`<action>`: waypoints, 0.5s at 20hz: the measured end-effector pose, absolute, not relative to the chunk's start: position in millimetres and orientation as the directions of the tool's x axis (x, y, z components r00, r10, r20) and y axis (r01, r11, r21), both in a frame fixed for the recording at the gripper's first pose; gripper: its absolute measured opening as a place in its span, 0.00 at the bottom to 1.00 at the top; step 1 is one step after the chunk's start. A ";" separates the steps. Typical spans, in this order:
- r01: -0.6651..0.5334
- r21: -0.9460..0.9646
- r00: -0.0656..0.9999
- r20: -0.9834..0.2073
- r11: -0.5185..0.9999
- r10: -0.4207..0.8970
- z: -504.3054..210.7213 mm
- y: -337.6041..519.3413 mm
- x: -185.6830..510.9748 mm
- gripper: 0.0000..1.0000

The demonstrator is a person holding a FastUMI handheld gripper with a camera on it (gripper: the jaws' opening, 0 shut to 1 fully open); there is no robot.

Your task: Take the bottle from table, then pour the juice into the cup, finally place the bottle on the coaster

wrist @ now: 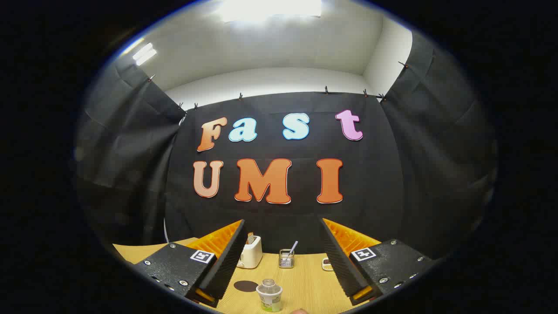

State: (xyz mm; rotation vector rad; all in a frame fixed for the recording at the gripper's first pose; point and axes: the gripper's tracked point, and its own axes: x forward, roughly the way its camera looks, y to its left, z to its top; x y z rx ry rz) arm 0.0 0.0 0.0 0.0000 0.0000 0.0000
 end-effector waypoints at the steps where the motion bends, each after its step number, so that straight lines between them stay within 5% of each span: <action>1: 0.000 0.001 1.000 -0.001 1.000 0.000 0.1 -0.3 -0.5 0.98; 10: -0.016 0.025 0.999 -0.032 1.000 0.017 -8.0 2.0 2.9 0.98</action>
